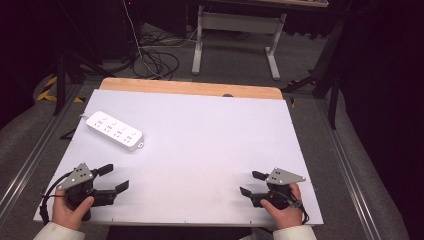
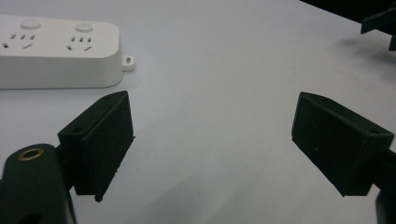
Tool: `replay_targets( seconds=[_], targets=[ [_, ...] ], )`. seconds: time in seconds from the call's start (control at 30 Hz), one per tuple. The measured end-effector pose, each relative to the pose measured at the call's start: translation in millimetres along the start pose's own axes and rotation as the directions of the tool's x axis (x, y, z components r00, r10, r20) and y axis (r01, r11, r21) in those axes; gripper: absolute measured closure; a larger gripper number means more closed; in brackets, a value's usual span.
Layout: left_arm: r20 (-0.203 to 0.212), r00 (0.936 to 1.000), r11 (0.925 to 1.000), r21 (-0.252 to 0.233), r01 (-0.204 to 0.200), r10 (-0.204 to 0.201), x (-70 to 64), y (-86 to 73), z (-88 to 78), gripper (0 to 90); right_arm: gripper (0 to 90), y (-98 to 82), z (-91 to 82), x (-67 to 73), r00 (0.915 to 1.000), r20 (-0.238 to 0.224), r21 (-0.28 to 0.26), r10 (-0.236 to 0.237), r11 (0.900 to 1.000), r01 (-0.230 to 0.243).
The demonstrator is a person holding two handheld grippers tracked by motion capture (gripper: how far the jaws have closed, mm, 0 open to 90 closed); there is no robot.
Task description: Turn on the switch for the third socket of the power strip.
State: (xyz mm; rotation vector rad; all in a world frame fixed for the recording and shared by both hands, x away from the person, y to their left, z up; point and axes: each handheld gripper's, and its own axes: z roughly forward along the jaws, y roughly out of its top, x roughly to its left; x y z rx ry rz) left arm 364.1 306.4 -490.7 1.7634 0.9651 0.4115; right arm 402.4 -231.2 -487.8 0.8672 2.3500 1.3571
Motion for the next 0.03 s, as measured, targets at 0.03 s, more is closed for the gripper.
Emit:
replay_targets(
  seconds=[0.03],
  targets=[
    [-0.011,0.9999,0.9999,-0.002,0.011,-0.011,-0.3,0.5,0.6,13.3,26.1,0.0,0.0,-0.2,1.0,0.002,0.002,0.0,1.0,0.0]
  ],
)
